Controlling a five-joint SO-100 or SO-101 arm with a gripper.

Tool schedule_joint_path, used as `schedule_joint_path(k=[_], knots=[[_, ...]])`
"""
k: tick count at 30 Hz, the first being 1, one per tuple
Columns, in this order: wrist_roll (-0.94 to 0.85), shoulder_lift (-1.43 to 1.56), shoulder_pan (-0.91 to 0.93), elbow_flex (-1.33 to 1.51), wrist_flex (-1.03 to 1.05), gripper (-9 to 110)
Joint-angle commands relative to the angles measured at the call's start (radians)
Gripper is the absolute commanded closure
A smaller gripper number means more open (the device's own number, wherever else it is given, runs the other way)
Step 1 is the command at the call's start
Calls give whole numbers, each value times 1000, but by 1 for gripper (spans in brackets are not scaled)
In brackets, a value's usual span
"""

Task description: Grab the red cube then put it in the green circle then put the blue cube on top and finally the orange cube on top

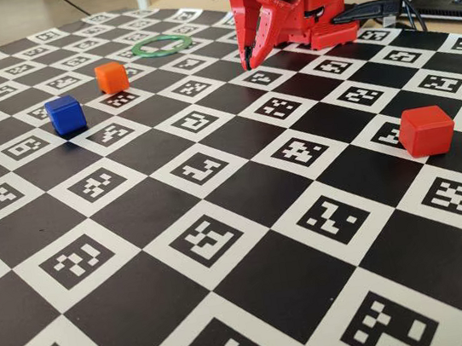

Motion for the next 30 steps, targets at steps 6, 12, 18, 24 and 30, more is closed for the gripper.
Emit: schedule_joint_path(k=[6, 12, 18, 24, 30], knots=[[-3, 48, -9, 57, 49, 107], [-3, 48, -9, 57, 49, 107], [-3, 48, -3, 57, 49, 107], [-3, 48, -3, 57, 49, 107], [-25, 41, -5, 57, 44, 107]])
